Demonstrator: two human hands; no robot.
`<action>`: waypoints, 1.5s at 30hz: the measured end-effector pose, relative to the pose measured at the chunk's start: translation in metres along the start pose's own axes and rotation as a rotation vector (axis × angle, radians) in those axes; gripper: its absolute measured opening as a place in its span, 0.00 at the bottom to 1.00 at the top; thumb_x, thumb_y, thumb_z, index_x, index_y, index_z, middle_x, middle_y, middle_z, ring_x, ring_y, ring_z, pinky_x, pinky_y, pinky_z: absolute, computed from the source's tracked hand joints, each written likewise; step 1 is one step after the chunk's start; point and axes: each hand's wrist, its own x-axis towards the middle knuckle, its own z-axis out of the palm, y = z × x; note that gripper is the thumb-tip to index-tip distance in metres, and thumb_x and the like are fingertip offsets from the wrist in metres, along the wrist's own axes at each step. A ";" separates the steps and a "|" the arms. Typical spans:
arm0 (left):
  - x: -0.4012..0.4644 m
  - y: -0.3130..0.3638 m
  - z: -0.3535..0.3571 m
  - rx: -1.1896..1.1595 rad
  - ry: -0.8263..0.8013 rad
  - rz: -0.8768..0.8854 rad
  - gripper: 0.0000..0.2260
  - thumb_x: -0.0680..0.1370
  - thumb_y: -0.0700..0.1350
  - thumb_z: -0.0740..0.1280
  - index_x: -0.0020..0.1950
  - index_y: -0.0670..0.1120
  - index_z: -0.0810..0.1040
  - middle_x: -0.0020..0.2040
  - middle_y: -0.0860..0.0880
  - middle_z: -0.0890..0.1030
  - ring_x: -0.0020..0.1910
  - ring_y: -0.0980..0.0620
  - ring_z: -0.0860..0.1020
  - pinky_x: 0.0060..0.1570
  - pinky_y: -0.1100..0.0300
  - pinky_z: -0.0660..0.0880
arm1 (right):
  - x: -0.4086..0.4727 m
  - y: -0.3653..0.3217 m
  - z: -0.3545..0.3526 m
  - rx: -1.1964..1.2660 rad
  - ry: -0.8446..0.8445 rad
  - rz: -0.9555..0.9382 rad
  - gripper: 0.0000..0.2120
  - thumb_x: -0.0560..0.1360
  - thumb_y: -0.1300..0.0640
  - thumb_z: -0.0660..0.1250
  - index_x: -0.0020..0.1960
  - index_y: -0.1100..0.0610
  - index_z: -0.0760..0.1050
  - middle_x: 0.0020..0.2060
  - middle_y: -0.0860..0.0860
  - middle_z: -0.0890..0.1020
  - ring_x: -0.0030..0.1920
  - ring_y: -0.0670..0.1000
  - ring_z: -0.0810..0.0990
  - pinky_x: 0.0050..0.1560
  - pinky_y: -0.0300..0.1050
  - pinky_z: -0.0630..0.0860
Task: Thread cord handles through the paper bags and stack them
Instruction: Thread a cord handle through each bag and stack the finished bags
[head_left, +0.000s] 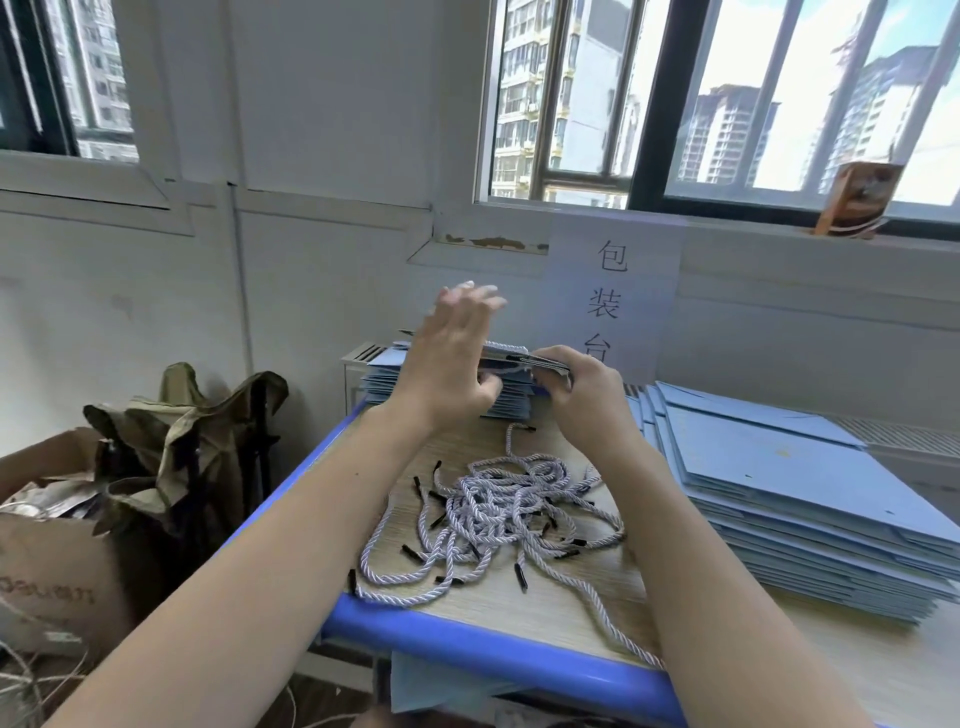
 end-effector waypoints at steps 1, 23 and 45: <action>-0.001 -0.001 0.001 0.049 -0.082 0.024 0.28 0.71 0.40 0.68 0.72 0.46 0.70 0.74 0.48 0.68 0.76 0.47 0.60 0.78 0.49 0.51 | 0.000 -0.001 0.001 0.005 0.014 -0.028 0.11 0.80 0.60 0.66 0.60 0.53 0.82 0.52 0.55 0.84 0.55 0.58 0.79 0.59 0.54 0.75; -0.010 -0.033 0.009 0.076 -0.276 -0.360 0.18 0.78 0.38 0.64 0.65 0.53 0.81 0.61 0.43 0.82 0.62 0.40 0.77 0.61 0.53 0.71 | -0.008 -0.016 -0.001 -0.021 -0.053 0.023 0.17 0.80 0.56 0.67 0.69 0.57 0.75 0.60 0.54 0.82 0.60 0.52 0.79 0.60 0.42 0.73; -0.007 0.009 0.021 0.053 -0.321 -0.044 0.27 0.82 0.60 0.59 0.76 0.47 0.66 0.74 0.49 0.70 0.75 0.50 0.63 0.78 0.53 0.49 | -0.005 -0.012 -0.021 -0.707 -0.300 0.645 0.30 0.77 0.54 0.61 0.77 0.56 0.58 0.75 0.67 0.62 0.72 0.74 0.59 0.71 0.76 0.54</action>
